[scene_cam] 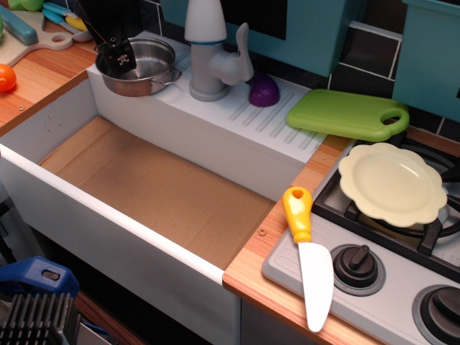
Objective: Put pot or pan in sink
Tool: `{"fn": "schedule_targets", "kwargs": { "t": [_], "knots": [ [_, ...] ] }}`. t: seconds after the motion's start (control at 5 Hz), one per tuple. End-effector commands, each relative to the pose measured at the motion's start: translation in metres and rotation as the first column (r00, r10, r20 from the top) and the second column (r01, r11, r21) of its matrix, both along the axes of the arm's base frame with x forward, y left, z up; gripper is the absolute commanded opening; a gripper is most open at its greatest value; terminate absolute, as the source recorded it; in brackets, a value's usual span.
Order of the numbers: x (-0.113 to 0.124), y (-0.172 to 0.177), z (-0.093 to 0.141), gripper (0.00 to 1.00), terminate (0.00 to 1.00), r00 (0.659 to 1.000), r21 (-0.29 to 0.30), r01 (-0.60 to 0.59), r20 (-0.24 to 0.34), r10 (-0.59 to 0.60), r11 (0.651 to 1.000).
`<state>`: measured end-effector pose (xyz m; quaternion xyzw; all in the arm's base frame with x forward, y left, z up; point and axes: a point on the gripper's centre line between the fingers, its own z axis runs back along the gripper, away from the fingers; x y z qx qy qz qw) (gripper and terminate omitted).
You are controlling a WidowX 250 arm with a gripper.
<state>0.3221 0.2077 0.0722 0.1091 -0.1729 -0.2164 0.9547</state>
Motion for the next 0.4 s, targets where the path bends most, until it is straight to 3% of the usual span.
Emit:
{"fn": "schedule_targets", "kwargs": {
  "t": [0.0,0.2],
  "knots": [
    [0.0059,0.0031,-0.0007,1.0,0.0,0.999,0.004,0.003,0.043,-0.003,1.0],
    [0.0044,-0.001,-0.0066,1.0,0.0,0.999,-0.006,0.0,0.048,0.001,1.0]
  ]
}}
